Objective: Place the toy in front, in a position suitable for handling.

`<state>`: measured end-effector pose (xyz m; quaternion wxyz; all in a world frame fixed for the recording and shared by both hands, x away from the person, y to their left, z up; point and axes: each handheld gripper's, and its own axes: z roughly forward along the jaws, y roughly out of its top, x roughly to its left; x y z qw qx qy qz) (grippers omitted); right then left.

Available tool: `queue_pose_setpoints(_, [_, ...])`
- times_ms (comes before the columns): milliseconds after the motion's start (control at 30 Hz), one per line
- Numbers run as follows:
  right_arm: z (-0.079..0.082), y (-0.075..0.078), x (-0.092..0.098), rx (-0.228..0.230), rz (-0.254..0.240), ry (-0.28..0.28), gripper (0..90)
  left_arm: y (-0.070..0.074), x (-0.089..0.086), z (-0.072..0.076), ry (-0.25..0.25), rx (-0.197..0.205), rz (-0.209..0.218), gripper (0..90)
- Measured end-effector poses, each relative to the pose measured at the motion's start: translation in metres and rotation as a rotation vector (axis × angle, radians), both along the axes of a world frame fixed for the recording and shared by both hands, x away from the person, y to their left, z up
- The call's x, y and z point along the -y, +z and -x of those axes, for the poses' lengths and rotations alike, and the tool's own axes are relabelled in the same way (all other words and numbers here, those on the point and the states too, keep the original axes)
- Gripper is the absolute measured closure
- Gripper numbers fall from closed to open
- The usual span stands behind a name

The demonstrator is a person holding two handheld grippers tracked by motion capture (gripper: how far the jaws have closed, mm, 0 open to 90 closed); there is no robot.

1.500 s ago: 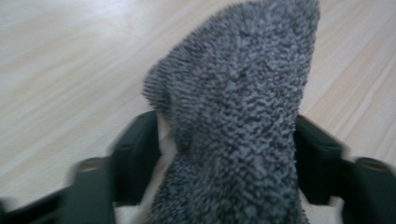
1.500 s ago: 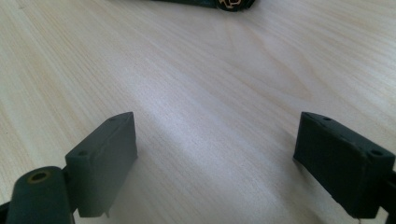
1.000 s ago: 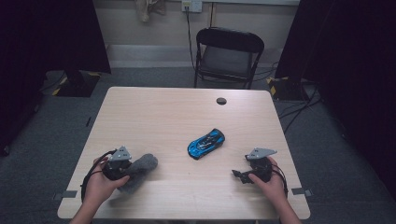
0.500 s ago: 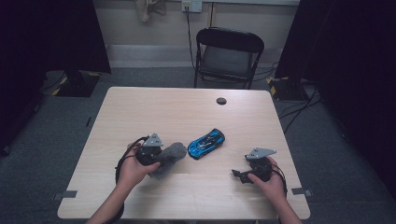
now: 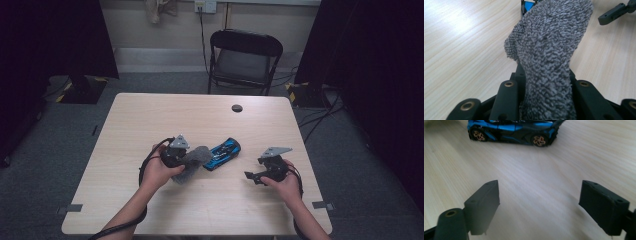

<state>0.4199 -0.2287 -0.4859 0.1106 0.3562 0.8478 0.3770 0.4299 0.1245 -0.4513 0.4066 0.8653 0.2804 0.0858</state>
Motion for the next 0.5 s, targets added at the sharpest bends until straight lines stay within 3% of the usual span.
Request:
queue_pose_setpoints(67, [-0.006,0.001,-0.004,0.013,-0.003,0.004,26.6,0.000,0.004,-0.003,-0.002,-0.003,0.003,68.4])
queue_pose_setpoints(200, [-0.017,0.006,-0.014,0.021,-0.004,0.019,32.6,0.000,0.010,-0.008,-0.008,0.005,-0.007,68.3])
queue_pose_setpoints(500, [-0.033,0.012,-0.033,0.034,0.000,0.055,40.5,0.002,0.026,-0.019,-0.010,0.016,-0.005,68.2])
